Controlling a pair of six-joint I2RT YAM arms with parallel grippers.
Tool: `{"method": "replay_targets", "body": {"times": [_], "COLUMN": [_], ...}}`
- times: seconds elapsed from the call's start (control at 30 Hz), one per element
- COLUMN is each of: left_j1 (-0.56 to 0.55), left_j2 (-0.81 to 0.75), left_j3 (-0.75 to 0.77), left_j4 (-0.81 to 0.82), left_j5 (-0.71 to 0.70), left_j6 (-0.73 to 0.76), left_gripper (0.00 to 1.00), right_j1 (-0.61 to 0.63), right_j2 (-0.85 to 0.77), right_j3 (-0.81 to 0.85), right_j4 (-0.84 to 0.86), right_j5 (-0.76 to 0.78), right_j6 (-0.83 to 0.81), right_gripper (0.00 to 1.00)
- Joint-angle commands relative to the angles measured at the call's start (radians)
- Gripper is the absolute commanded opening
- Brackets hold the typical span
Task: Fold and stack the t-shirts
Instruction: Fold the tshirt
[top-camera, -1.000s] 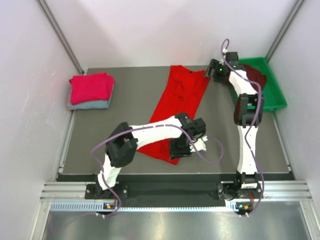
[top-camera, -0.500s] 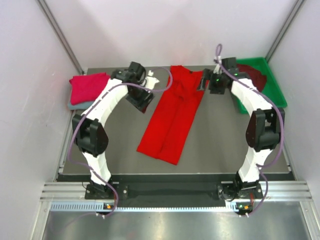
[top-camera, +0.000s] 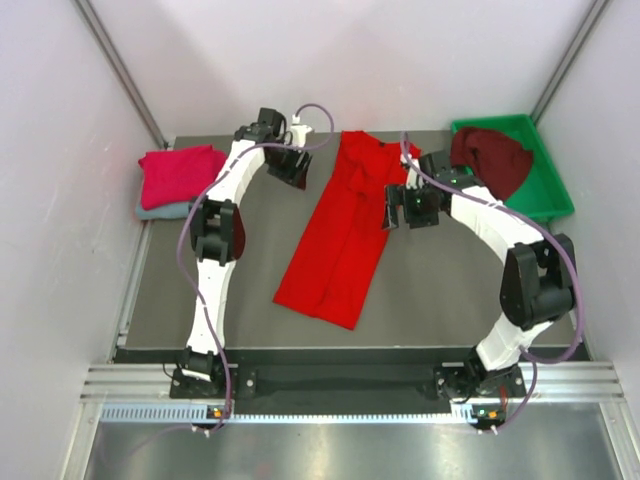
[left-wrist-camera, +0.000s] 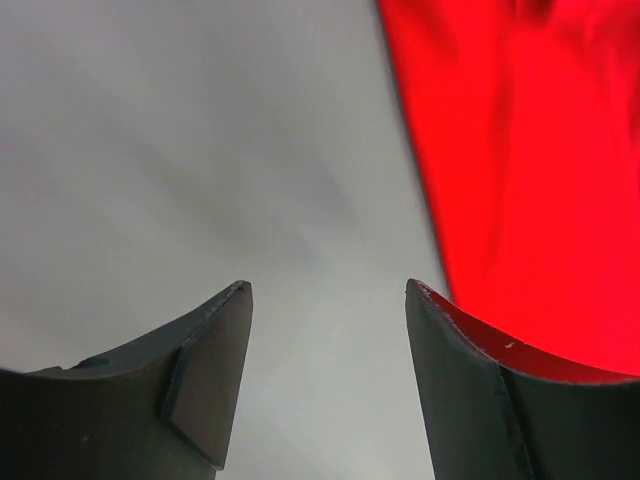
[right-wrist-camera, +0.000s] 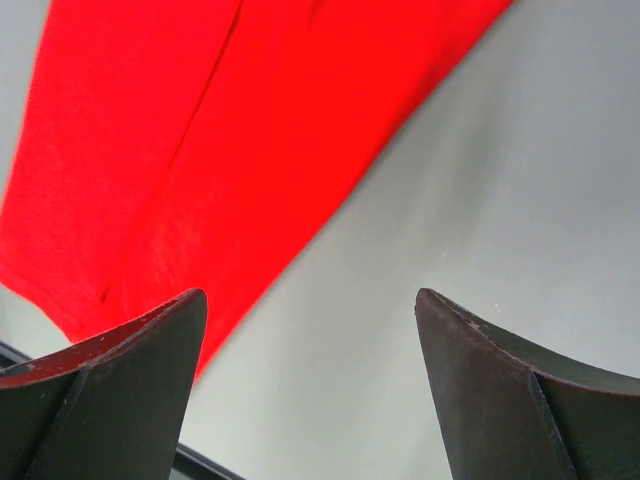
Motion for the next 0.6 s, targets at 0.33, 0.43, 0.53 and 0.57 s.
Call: {"method": "replay_targets", "body": {"times": [0.33,0.43,0.53,0.57], "left_j1": [0.048,0.048,0.048,0.048], "left_j2": [0.189,0.215,0.240,0.244], "left_j3": [0.044,0.047,0.042,0.039], "left_j4": [0.822,0.874,0.919,0.934], "left_j5": [0.321,0.356,0.396,0.405], "left_j6": [-0.593,-0.649,-0.693,-0.703], "left_gripper": [0.71,0.71,0.70,0.70], "right_j1": [0.165,0.177,0.206,0.214], "right_j2": [-0.099,-0.092,-0.078,-0.064], "right_j3": [-0.039,-0.040,-0.049,-0.054], "right_j4": [-0.038,-0.054,-0.043,-0.035], "right_j5": [0.081,0.064,0.019,-0.038], "right_j6": [-0.171,-0.176,-0.176,-0.164], "right_gripper": [0.87,0.87,0.87,0.87]}}
